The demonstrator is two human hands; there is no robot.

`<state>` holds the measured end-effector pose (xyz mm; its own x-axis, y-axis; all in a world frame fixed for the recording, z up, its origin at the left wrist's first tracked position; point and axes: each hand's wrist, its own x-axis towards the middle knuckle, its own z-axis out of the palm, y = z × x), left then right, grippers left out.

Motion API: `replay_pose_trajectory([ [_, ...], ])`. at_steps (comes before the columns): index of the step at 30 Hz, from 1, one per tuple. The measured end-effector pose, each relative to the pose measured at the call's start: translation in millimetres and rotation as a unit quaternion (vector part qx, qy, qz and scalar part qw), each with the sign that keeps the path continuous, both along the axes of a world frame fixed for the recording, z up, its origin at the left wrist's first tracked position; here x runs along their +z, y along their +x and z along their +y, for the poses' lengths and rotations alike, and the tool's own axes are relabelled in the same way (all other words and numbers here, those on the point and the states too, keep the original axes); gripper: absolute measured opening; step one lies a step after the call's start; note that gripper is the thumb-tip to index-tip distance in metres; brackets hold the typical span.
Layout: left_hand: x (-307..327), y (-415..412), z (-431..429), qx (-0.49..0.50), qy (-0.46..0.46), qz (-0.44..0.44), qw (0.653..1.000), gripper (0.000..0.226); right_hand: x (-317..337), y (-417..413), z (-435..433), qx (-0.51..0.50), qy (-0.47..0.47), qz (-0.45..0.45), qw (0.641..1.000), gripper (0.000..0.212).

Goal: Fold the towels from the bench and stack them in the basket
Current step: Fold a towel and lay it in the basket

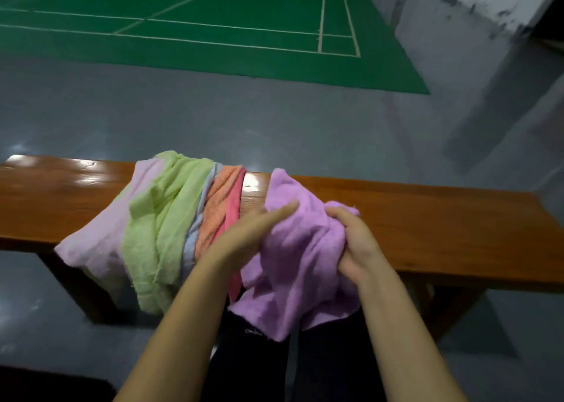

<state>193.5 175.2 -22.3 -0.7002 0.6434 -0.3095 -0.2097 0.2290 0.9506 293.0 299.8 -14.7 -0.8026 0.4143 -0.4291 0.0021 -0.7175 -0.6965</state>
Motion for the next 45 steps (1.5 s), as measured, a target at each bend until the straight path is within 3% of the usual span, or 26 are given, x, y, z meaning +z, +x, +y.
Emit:
replay_pose_trajectory([
  [2,-27,21,-2,-0.064,-0.06,-0.003,0.996,0.027,-19,8,-6,-0.002,-0.048,-0.026,0.999,0.04],
  [3,-40,26,-1,-0.034,-0.069,0.013,0.997,0.027,-24,12,-10,0.009,-0.067,-0.038,0.997,0.027],
  [5,-49,33,4,0.049,-0.038,0.04,0.997,0.036,-33,18,-15,0.003,-0.087,-0.059,0.994,0.036],
  [9,-46,36,4,0.168,-0.039,0.066,0.983,0.041,-44,24,-14,-0.077,-0.089,-0.052,0.992,0.02],
  [13,-44,45,-5,0.121,-0.072,0.058,0.988,0.077,-45,29,-21,-0.081,-0.099,-0.028,0.991,0.027],
  [14,-43,49,-8,0.092,-0.083,0.074,0.99,0.074,-46,31,-24,-0.066,-0.105,-0.026,0.992,0.029],
  [17,-50,50,-15,0.021,-0.087,0.102,0.991,0.038,-49,35,-29,-0.041,-0.104,-0.043,0.993,0.034],
  [22,-52,54,-14,0.065,-0.026,0.163,0.984,0.037,-50,37,-25,-0.076,-0.084,-0.035,0.993,0.055],
  [24,-48,51,-19,0.108,0.041,0.088,0.989,0.026,-51,41,-21,-0.085,-0.07,-0.04,0.993,0.055],
  [26,-45,43,-13,0.191,0.079,-0.007,0.978,0.022,-54,47,-15,-0.084,-0.062,-0.017,0.994,0.039],
  [28,-39,40,-3,0.32,0.041,-0.108,0.941,0.036,-56,52,-11,-0.079,-0.049,-0.002,0.996,0.02],
  [29,-38,39,-5,0.346,0.012,-0.116,0.931,0.039,-56,53,-10,-0.075,-0.037,0.001,0.996,0.016],
  [30,-35,39,-10,0.297,-0.005,-0.094,0.95,0.038,-55,54,-10,-0.066,-0.022,0.0,0.998,0.016],
  [32,-34,45,-23,0.092,-0.032,-0.011,0.995,0.043,-53,51,-12,-0.049,0.004,-0.013,0.999,0.018],
  [33,-36,43,-31,0.049,-0.047,0.039,0.997,0.044,-52,50,-11,-0.045,0.021,-0.027,0.998,0.016],
  [34,-37,37,-40,0.071,-0.065,0.084,0.992,0.038,-51,49,-9,-0.049,0.039,-0.041,0.997,0.013],
  [36,-32,17,-45,0.214,-0.076,0.138,0.964,0.025,-49,51,1,-0.072,0.075,-0.063,0.993,0.013],
  [38,-23,-5,-52,0.299,-0.063,0.168,0.937,0.026,-46,55,13,-0.091,0.08,-0.067,0.99,0.023],
  [40,-22,-21,-60,0.286,-0.104,0.218,0.927,0.032,-40,58,19,-0.098,0.082,-0.067,0.99,0.02],
  [43,-26,-15,-56,0.202,-0.273,0.267,0.902,0.059,-37,51,10,-0.096,0.076,-0.052,0.991,0.008],
  [45,-33,6,-45,0.181,-0.267,0.345,0.882,0.053,-37,42,-4,-0.068,0.073,-0.046,0.994,0.015],
])
